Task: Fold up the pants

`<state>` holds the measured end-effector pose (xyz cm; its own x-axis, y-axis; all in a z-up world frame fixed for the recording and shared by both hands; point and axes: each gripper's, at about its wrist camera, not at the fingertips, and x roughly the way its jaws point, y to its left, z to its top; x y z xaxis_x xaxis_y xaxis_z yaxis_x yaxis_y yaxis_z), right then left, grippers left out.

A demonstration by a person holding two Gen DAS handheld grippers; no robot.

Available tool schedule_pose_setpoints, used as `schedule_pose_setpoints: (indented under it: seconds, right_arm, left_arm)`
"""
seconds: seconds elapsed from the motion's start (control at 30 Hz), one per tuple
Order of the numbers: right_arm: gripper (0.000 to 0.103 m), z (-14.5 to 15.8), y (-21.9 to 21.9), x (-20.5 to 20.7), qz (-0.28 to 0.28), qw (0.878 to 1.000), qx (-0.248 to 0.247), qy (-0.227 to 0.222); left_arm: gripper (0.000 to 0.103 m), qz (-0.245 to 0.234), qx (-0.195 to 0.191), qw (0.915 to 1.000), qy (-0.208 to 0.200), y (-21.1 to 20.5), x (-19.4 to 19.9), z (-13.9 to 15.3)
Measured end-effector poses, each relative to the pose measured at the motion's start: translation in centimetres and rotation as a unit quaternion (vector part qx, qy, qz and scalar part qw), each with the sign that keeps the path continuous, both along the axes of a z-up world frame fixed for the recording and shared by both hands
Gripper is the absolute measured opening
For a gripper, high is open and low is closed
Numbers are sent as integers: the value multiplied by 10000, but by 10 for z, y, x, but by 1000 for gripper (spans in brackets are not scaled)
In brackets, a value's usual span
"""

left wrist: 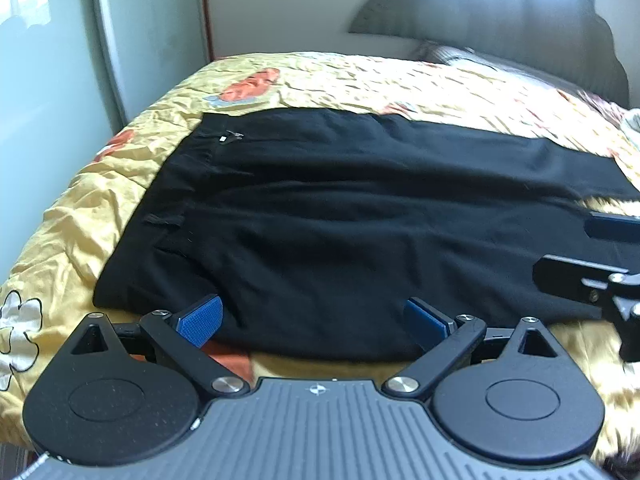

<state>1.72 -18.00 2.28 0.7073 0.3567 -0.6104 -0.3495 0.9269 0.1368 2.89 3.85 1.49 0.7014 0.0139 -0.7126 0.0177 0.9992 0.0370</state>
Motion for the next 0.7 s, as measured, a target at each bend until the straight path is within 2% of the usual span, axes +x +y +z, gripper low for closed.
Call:
schedule_pose_setpoints:
  seconds: [0.17,0.33,0.53,0.7]
  right_arm:
    - [103,4,24,54,890,9933,-625,-400]
    - [103,13,46,116,1682,9787,-741,-918]
    - [103,4,67,225,1980,9771,-757,-173]
    - [102,-20,76,293,2346,9706,-525,58]
  left_arm:
    - [96,236,-140,9996,-45,18,22,4]
    - [96,254,-169,9995,-37,27,40,3]
    - [96,366,-246,9990,20,41,66,1]
    - [96,504,-326,9981,129,56,93,5]
